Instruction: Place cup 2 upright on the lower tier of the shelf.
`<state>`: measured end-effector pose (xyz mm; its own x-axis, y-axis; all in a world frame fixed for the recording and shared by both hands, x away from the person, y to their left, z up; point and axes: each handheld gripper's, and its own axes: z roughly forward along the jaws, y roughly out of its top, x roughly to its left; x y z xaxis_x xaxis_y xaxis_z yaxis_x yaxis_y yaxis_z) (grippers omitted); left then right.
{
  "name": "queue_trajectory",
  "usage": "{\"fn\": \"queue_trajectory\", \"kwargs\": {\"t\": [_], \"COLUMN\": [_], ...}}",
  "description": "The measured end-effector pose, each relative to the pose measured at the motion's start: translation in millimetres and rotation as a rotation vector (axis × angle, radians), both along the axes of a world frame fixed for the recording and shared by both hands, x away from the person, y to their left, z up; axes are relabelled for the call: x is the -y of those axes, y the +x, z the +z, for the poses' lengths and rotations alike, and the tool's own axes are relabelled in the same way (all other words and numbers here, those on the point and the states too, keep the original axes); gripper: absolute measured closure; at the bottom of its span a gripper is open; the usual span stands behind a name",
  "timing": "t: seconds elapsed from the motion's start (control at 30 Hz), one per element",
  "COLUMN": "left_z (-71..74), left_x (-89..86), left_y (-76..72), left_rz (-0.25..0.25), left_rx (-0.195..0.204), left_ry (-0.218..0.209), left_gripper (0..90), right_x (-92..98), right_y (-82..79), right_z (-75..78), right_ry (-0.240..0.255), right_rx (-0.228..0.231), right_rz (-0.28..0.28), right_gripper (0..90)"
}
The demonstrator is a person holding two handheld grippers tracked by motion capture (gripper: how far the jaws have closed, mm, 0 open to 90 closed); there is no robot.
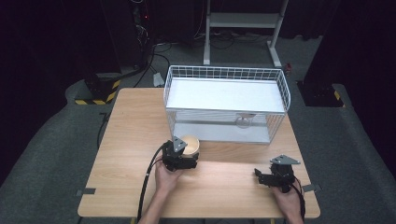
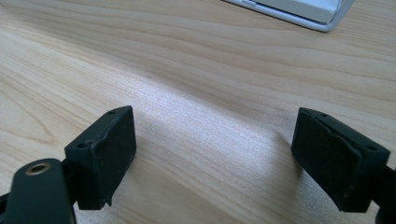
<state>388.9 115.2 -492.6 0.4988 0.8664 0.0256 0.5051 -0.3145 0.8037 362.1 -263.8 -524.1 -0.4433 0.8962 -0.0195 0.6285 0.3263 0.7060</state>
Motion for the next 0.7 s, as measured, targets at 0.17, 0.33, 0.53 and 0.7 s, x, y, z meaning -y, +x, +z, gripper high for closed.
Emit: {"fn": "queue_trajectory", "kwargs": {"t": [0.17,0.33,0.53,0.7], "left_z": [0.6,3.1,8.3,11.6], "left_x": [0.9,1.9,5.2,7.2], "left_y": [-0.4,-1.0,-1.7,-1.5], "left_rz": [-0.003,-0.008,-0.018,-0.023], "left_rx": [0.002,0.005,0.007,0.006], "left_ry": [0.004,-0.008,-0.003,-0.026], "left_gripper": [9.5,9.5,9.5,9.5], "right_x": [0.0,0.0,0.0,0.0], "right_y": [0.0,0.0,0.0,0.0], "right_z": [0.0,0.0,0.0,0.0], "right_ry": [0.0,0.0,0.0,0.0], "right_rx": [0.0,0.0,0.0,0.0], "right_rz": [0.0,0.0,0.0,0.0], "right_gripper": [14.2,14.2,14.2,14.2]}}
